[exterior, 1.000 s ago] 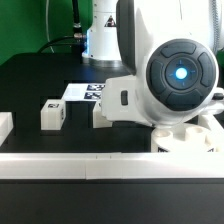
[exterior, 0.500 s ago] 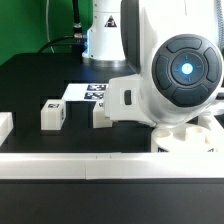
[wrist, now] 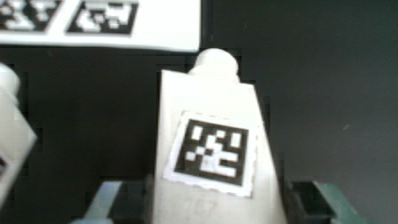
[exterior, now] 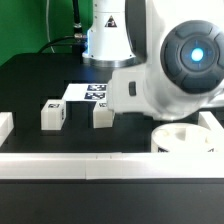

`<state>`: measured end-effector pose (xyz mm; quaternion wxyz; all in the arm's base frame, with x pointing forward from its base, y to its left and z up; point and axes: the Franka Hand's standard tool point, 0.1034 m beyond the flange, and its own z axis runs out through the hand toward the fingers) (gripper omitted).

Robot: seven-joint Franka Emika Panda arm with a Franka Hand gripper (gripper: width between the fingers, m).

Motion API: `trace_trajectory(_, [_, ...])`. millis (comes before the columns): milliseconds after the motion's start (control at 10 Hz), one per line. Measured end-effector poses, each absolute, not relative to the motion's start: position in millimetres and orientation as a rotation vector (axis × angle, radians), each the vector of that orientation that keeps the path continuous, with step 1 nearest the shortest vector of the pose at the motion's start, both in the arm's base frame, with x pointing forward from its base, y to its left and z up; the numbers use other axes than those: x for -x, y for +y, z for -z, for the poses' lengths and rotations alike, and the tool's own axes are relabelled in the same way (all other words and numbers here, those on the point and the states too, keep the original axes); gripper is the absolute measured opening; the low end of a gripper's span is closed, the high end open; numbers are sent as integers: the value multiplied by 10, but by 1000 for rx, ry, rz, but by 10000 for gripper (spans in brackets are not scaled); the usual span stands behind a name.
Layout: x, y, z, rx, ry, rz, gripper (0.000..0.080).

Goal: Assemble stool

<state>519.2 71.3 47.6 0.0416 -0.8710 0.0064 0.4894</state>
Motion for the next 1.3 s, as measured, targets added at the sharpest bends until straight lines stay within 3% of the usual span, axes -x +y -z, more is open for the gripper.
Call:
trace_trajectory(300, [-5365, 702, -833, 2693, 16, -1446, 324])
trace_trajectory(600, [-5401, 715, -748, 2724, 20, -1382, 324])
trace_trajectory(700, [-5543, 725, -730, 2775, 15, -1257, 324])
trace_trajectory(1200, [-5869, 712, -1412, 2951, 28, -739, 324])
trace_trajectory(1300, [-5883, 713, -1363, 2983, 39, -603, 324])
